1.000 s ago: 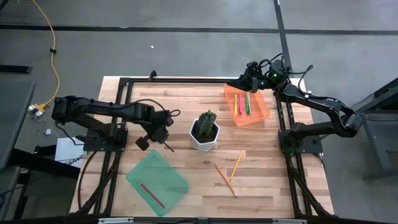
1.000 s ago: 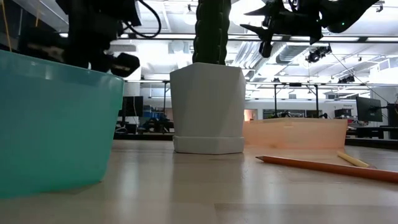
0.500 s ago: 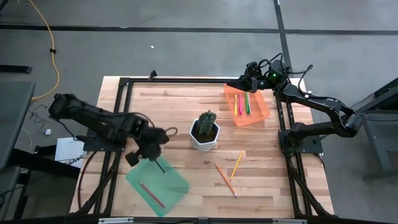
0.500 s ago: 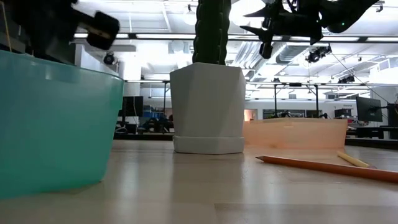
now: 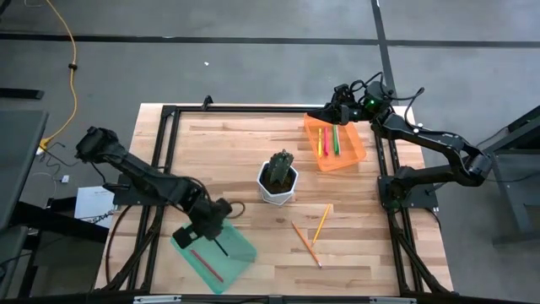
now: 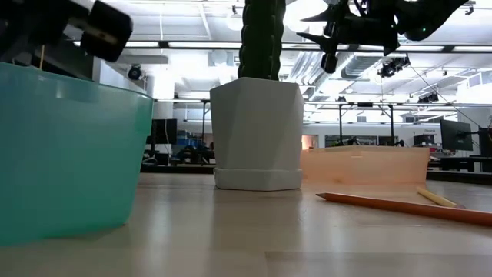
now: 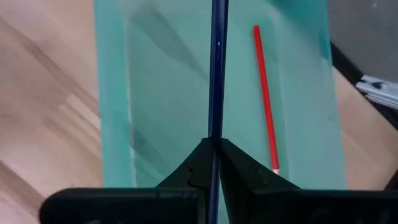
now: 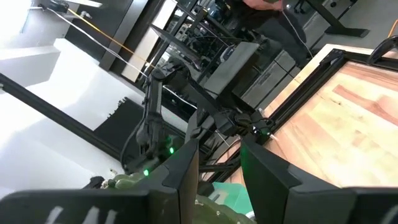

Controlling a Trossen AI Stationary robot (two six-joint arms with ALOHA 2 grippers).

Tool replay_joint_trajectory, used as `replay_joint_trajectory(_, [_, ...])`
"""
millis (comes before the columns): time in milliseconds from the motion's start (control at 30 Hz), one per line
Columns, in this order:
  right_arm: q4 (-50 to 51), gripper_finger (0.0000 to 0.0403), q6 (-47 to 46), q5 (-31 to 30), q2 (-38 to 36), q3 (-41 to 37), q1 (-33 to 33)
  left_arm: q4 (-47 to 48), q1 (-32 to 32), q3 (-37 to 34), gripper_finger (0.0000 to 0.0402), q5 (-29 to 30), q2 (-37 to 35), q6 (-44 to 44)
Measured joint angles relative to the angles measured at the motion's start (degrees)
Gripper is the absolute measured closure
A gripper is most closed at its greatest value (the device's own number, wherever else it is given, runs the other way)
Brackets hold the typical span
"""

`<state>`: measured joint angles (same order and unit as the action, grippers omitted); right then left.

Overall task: Sort pens & pencils
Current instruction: Put the blue pencil into the green bin, then put the orange pencil into the green bin

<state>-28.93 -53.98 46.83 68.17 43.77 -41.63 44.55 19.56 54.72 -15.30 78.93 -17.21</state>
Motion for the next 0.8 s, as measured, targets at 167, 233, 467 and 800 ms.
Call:
replay_joint_trajectory(167, [0.0, 0.029, 0.0, 0.1, 0.0, 0.0, 0.1, 0.1, 3.1, -0.1, 0.0362, 4.0, 3.8, 2.5])
replay_joint_trajectory(233, [0.0, 0.029, 0.0, 0.6, 0.0, 0.0, 0.3, -0.3, 3.5, 0.0, 0.0343, 4.6, 4.6, 2.9])
replay_joint_trajectory(467, [0.2, 0.029, 0.0, 1.7, -2.2, 0.0, 0.4, -2.1, 3.3, 0.0, 0.0279, 8.1, 5.5, 6.8])
replay_joint_trajectory(800, [17.5, 0.029, 7.3, -1.9, -18.4, 0.0, 0.1, -8.7, 6.7, 0.0, 0.0264, 34.9, -5.6, 20.9])
